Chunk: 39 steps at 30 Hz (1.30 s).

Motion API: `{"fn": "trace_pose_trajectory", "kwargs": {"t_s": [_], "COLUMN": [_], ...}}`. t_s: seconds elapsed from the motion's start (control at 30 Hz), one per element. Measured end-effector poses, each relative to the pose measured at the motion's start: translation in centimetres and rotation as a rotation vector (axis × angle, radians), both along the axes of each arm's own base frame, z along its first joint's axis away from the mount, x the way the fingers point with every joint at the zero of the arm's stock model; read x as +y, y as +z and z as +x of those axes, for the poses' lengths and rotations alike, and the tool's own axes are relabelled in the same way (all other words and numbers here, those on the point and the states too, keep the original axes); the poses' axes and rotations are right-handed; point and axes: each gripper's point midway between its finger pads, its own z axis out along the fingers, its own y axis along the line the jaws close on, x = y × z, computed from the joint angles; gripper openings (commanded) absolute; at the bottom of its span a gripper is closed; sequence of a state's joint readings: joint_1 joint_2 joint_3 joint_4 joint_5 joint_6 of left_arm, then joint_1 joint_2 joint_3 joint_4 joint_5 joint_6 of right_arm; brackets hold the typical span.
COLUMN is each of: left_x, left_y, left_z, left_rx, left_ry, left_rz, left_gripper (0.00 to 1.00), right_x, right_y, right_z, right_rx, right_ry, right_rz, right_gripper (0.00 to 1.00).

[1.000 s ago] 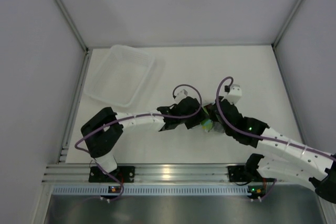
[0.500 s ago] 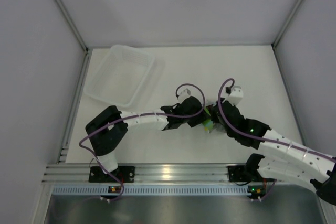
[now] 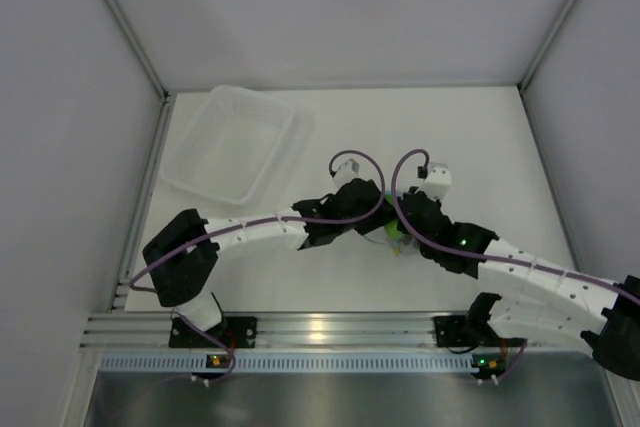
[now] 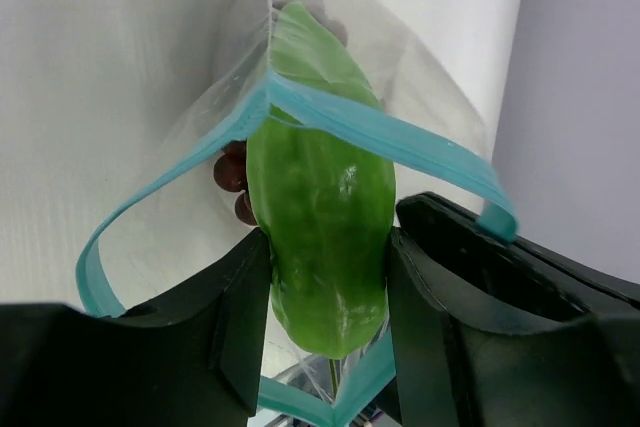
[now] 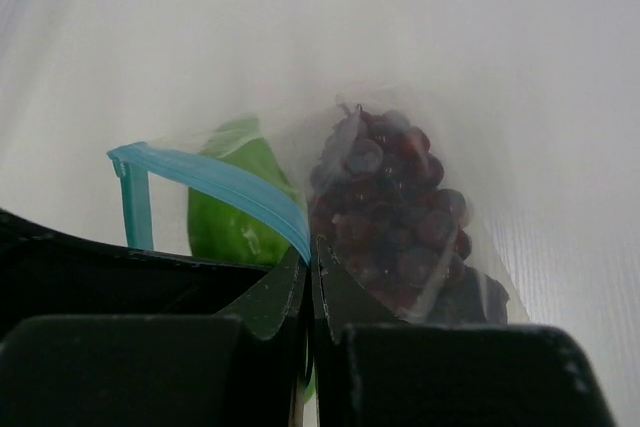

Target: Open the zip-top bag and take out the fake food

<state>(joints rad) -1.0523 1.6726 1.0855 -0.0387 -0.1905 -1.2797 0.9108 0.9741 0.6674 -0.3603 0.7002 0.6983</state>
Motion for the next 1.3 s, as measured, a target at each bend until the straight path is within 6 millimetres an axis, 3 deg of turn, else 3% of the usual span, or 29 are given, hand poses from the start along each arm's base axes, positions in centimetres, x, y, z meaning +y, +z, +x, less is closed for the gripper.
{"fn": "trace_pose_trajectory", "kwargs": {"t_s": [0.13, 0.4, 0.73, 0.83, 0.93, 1.03, 1.17, 1.3], "left_x": [0.9, 2.6, 4.5, 5.5, 7.6, 11.2, 18.4, 25.2], "left_y": [1.2, 0.9, 4.8, 5.2, 5.2, 6.5, 8.7, 9.0], "left_z": [0.5, 0.6, -0.5, -0.4, 0.0, 2.0, 6.3, 10.1], "left_rx": [-0.018, -0.019, -0.120, -0.137, -0.150, -0.178, -0.235, -0.226], "left_ry": [0.019, 0.023, -0.061, -0.079, -0.078, -0.026, 0.146, 0.305], "left_rz": [-0.016, -0.003, -0.037, -0.039, -0.021, -0.015, 0.009, 0.067], "left_gripper": [0.00, 0.00, 0.00, 0.00, 0.00, 0.00, 0.00, 0.00], "right_x": [0.1, 0.0, 0.2, 0.4, 0.6, 0.6, 0.4, 0.4], "right_y": [-0.1, -0.6, -2.2, -2.3, -1.6, -1.1, -1.0, -0.8], "right_z": [0.1, 0.2, 0.6, 0.9, 1.2, 1.5, 1.6, 1.6], "right_rx": [-0.002, 0.001, 0.030, 0.037, 0.024, 0.015, 0.010, 0.009], "right_ry": [0.007, 0.014, 0.010, 0.010, 0.005, -0.002, -0.006, -0.004], "right_rz": [-0.015, -0.038, -0.092, -0.109, -0.101, -0.097, -0.101, -0.104], "right_gripper": [0.00, 0.00, 0.00, 0.00, 0.00, 0.00, 0.00, 0.00]}}
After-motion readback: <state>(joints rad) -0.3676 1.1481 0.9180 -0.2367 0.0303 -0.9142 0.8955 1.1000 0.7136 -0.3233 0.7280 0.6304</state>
